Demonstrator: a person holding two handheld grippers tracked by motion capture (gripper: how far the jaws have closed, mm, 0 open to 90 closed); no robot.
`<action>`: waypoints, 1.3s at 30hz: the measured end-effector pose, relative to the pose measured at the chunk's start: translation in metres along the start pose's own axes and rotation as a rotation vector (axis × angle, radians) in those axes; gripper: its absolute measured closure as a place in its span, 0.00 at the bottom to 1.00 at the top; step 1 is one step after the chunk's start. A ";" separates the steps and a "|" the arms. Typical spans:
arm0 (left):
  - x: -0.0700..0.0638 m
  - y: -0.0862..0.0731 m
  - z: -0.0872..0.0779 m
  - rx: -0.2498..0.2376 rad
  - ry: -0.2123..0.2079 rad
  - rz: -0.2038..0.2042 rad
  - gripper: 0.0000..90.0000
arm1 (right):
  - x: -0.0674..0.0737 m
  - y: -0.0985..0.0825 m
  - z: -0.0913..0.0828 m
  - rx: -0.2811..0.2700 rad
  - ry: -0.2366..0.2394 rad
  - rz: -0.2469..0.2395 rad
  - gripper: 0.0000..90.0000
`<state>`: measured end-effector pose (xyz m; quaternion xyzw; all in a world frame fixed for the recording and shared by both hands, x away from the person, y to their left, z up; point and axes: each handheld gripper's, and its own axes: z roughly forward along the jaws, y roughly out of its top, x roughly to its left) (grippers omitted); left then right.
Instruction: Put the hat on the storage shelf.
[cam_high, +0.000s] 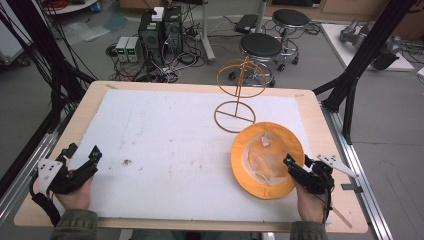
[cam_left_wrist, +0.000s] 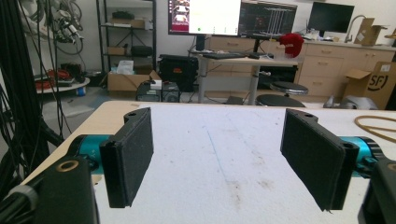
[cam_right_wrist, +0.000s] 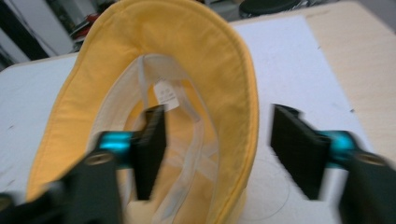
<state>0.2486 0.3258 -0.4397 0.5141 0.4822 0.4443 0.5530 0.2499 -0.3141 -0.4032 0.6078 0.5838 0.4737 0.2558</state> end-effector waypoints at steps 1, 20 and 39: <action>0.000 -0.001 0.001 -0.001 -0.004 -0.005 0.29 | -0.001 0.000 0.000 0.009 0.009 0.014 0.69; -0.003 0.000 0.000 -0.008 -0.028 0.008 0.31 | 0.000 0.001 -0.004 -0.023 0.041 0.056 0.97; -0.001 0.000 0.000 -0.009 -0.022 0.002 0.31 | 0.022 0.014 -0.011 -0.140 0.023 -0.069 0.97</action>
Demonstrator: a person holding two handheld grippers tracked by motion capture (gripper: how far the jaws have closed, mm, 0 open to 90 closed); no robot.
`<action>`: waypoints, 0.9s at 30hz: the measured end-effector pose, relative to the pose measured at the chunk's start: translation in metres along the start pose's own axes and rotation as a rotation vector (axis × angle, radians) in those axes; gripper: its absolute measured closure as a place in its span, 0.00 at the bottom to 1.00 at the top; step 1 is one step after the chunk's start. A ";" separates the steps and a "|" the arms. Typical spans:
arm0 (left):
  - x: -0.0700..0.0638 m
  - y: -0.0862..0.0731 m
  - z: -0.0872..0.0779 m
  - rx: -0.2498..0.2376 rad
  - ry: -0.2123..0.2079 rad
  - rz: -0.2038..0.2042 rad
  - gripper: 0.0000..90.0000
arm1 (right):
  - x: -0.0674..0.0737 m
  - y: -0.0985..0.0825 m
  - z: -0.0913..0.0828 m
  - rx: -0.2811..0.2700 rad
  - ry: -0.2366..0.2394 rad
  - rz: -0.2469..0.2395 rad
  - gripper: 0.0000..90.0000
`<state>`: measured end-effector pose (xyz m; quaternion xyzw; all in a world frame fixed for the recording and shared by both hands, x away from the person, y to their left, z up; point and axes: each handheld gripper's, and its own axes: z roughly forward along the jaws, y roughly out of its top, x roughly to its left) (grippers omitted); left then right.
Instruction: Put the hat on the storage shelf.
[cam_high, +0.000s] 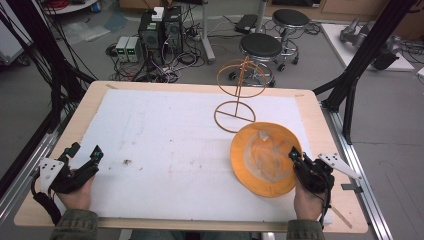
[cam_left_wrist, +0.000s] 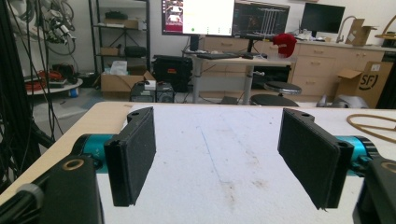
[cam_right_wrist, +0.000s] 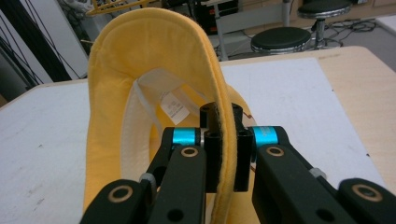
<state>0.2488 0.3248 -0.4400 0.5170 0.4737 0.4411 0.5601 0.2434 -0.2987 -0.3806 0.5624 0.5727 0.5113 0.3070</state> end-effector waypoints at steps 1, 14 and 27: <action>0.000 0.000 0.000 0.000 0.002 0.000 0.31 | 0.002 0.001 0.000 -0.003 -0.008 -0.005 0.97; 0.002 0.000 -0.002 -0.007 0.009 -0.004 0.31 | 0.011 0.031 0.003 -0.107 -0.048 -0.041 0.96; 0.003 0.001 -0.003 -0.013 0.001 -0.008 0.31 | 0.021 0.063 0.002 -0.243 -0.107 -0.087 0.96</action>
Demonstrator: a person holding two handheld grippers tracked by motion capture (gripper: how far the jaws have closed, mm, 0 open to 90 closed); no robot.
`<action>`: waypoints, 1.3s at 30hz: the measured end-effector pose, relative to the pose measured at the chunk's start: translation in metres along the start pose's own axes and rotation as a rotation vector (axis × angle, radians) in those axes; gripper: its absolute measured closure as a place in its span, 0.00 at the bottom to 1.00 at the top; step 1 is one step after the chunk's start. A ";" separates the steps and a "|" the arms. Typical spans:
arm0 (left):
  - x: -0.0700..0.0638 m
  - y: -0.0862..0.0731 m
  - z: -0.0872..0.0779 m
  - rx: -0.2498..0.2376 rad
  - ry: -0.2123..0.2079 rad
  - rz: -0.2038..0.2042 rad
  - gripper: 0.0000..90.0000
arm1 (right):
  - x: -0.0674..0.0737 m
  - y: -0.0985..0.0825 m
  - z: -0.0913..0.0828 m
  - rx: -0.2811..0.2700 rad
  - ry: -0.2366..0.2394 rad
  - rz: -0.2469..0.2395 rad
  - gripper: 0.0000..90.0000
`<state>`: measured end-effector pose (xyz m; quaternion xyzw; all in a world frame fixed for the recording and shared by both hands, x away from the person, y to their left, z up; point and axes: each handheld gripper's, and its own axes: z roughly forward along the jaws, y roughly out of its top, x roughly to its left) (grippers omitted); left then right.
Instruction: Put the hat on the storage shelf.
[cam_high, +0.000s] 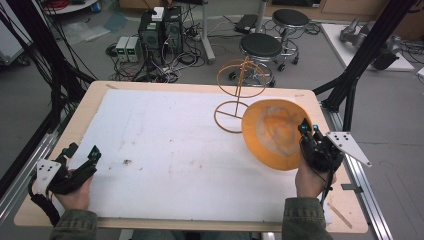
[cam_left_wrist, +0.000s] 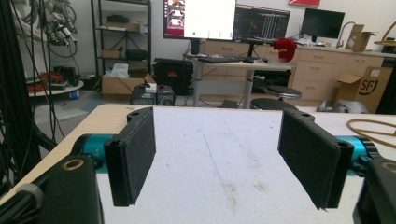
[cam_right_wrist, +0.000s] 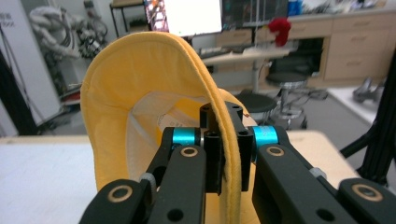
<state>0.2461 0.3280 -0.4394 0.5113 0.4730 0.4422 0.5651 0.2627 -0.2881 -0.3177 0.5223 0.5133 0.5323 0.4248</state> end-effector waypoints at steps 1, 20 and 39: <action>0.000 0.000 0.000 0.000 0.000 0.000 0.31 | 0.000 0.002 0.000 -0.018 -0.002 -0.001 0.96; -0.001 0.000 0.001 0.000 -0.005 0.002 0.31 | 0.003 0.045 0.016 -0.224 -0.050 -0.017 0.96; 0.000 -0.001 0.000 -0.010 0.004 -0.020 0.31 | 0.015 0.101 0.067 -0.288 -0.173 -0.096 0.96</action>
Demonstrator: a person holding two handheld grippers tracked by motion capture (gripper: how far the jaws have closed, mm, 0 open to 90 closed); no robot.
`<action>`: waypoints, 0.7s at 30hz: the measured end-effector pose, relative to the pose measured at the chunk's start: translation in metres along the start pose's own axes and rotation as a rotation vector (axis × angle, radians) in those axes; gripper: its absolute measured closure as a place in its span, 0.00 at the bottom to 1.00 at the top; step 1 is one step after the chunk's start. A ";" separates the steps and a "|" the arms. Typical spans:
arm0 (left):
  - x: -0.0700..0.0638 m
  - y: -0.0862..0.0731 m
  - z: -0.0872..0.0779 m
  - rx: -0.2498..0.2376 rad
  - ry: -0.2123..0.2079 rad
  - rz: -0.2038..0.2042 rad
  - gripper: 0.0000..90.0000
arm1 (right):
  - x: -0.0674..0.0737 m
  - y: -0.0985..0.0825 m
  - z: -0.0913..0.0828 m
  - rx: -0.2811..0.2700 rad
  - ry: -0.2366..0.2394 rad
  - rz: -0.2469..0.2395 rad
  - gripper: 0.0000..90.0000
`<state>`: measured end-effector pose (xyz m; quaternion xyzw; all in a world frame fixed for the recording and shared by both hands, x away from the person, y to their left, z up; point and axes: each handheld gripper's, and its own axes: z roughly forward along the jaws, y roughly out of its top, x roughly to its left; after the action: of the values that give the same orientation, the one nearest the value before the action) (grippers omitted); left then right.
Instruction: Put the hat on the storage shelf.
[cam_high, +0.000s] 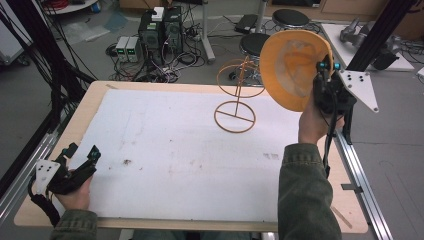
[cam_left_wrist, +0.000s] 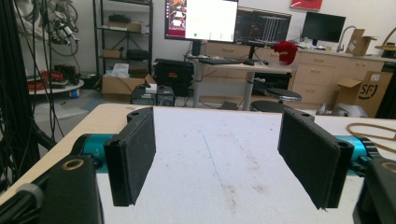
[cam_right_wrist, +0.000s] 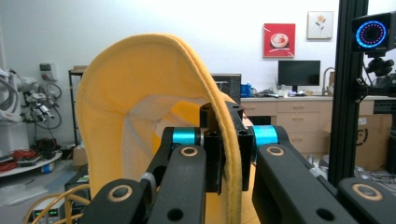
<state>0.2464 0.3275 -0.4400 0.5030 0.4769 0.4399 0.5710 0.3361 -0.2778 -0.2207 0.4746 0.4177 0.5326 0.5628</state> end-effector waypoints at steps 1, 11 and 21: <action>0.000 0.000 0.000 0.001 -0.001 0.001 0.31 | 0.002 0.001 0.003 0.000 -0.007 -0.008 0.96; -0.001 0.000 0.001 0.000 -0.014 -0.007 0.31 | 0.013 0.007 0.032 -0.006 -0.041 -0.054 0.96; -0.001 -0.002 0.004 0.005 -0.038 -0.022 0.31 | 0.028 0.014 0.056 -0.025 -0.070 -0.076 0.96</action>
<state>0.2501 0.3261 -0.4419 0.5073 0.4727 0.4229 0.5834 0.3905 -0.2556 -0.1952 0.4695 0.4087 0.4989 0.6030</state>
